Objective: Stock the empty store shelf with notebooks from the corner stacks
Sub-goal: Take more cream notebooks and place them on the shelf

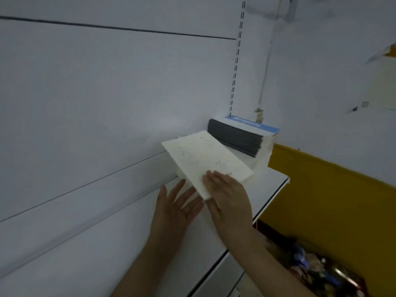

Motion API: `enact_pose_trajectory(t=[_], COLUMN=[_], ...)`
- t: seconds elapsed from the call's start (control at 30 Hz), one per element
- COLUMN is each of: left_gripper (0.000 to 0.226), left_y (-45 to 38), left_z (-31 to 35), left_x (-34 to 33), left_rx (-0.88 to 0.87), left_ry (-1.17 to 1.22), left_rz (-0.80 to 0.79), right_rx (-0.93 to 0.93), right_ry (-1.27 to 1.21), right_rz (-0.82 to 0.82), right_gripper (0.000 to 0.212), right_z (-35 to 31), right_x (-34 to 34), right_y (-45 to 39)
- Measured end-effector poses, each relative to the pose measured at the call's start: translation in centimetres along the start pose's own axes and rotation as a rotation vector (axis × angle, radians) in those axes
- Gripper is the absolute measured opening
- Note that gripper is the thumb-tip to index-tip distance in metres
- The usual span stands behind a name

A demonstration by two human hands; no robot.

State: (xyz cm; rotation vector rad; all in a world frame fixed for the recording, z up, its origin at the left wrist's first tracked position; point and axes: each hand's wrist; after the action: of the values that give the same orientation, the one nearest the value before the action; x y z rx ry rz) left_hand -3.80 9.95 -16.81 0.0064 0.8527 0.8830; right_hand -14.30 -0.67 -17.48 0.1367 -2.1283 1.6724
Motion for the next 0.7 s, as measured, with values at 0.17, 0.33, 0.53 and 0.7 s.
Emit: enact_pose_trajectory(t=[0.17,0.33,0.53,0.7], left_gripper=[0.034,0.031,0.029,0.047], left_y=[0.5,0.3,0.9,0.8], left_z=[1.1,1.3,1.2,1.1], left_x=[1.0,1.9,2.0,1.8], left_rx=[0.064,-0.052,-0.061,-0.09], left_ry=[0.084,0.024,-0.024,0.021], left_rz=[0.073,0.214,0.221,0.246], right_rx=[0.348,-0.103,-0.336,-0.135], right_ry=[-0.079,-0.082,-0.09,-0.138], right_rz=[-0.315,-0.096,-0.341,-0.115], right_gripper=[0.063,0.067,0.05,0.051], right_z=[-2.2,1.0,4.7,1.0], right_x=[0.1,1.6,0.1,1.7], right_y=[3.1,-3.3,-4.9,-3.3])
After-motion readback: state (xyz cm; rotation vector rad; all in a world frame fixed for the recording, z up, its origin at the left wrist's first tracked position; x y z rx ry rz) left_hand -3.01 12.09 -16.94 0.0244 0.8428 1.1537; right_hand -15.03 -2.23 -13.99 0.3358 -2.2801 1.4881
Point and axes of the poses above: each hand's wrist, its own y-axis away from the middle knuckle, its own x-axis out of the back of the hand, z = x × y, and after that the axes turned 12 degrees about z, right-handed
